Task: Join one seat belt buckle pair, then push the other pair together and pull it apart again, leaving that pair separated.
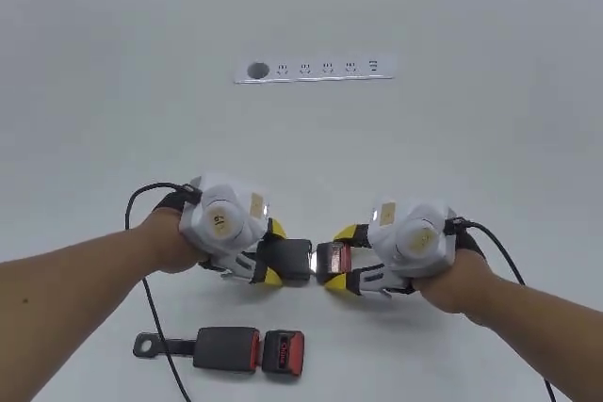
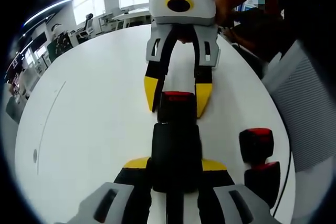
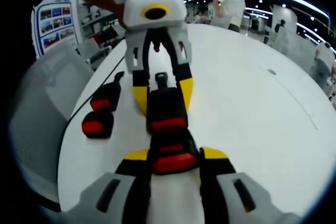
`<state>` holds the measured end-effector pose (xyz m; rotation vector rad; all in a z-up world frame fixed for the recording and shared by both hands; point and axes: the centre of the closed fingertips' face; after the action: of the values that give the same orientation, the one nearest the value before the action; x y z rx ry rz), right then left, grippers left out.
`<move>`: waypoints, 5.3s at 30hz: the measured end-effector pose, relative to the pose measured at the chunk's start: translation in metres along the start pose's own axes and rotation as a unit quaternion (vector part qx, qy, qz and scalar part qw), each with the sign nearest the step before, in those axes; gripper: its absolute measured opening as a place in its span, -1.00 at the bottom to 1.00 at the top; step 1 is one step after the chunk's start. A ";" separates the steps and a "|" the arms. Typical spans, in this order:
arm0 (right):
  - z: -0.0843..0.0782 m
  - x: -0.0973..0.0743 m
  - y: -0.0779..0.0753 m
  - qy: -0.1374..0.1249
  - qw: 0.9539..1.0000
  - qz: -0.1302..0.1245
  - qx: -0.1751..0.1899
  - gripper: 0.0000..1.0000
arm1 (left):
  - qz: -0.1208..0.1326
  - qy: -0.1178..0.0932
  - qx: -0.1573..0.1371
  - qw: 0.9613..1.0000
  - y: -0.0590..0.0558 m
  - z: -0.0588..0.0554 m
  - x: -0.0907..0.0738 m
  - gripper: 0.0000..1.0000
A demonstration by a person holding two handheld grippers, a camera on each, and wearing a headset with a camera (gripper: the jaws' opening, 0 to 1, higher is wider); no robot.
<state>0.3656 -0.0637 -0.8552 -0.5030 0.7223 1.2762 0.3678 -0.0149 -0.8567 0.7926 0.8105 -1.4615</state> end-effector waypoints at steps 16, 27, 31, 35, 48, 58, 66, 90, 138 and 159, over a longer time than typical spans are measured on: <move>-0.001 -0.001 0.000 0.000 1.000 -0.002 0.001 -0.30 | 0.001 -0.001 0.000 1.000 -0.001 0.003 -0.001 -0.32; -0.008 -0.008 -0.003 0.001 1.000 -0.006 0.006 -0.30 | 0.001 0.001 -0.001 1.000 0.001 0.000 -0.001 -0.32; -0.009 -0.009 -0.003 0.003 1.000 -0.006 0.004 -0.30 | 0.001 0.002 -0.001 1.000 0.001 -0.001 -0.001 -0.31; -0.014 -0.013 -0.004 0.000 1.000 -0.003 0.004 -0.30 | 0.002 0.002 0.001 1.000 0.002 -0.001 -0.001 -0.32; -0.018 -0.017 -0.006 0.000 1.000 -0.001 -0.003 -0.29 | 0.001 0.001 -0.002 1.000 0.001 -0.003 -0.001 -0.31; -0.033 -0.031 -0.010 -0.005 1.000 -0.005 -0.001 -0.29 | 0.000 0.004 -0.001 1.000 0.001 -0.003 -0.001 -0.31; -0.045 -0.043 -0.012 -0.007 1.000 -0.011 0.009 -0.29 | 0.000 0.004 -0.001 1.000 0.000 -0.002 -0.002 -0.31; -0.089 -0.086 -0.017 0.002 1.000 -0.019 0.018 -0.28 | -0.001 0.009 0.000 1.000 0.001 -0.002 -0.002 -0.31; -0.034 -0.162 -0.035 -0.121 0.950 -0.239 0.163 0.90 | 0.218 -0.168 -0.240 0.931 0.025 0.046 -0.125 0.91; 0.011 -0.164 0.027 -0.140 0.947 -0.262 0.123 1.00 | 0.285 -0.213 -0.286 0.890 -0.056 -0.026 -0.202 1.00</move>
<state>0.3210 -0.1607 -0.7269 -0.2726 0.4554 0.7233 0.3204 0.1142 -0.6964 0.2029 0.5520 -0.7535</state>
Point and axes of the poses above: the centre of the closed fingertips' face, and the gripper's own axes: x roughly forward along the fingers, y roughly to its left, z roughly out of its top, and after that the axes turned 3 degrees about y, right-handed
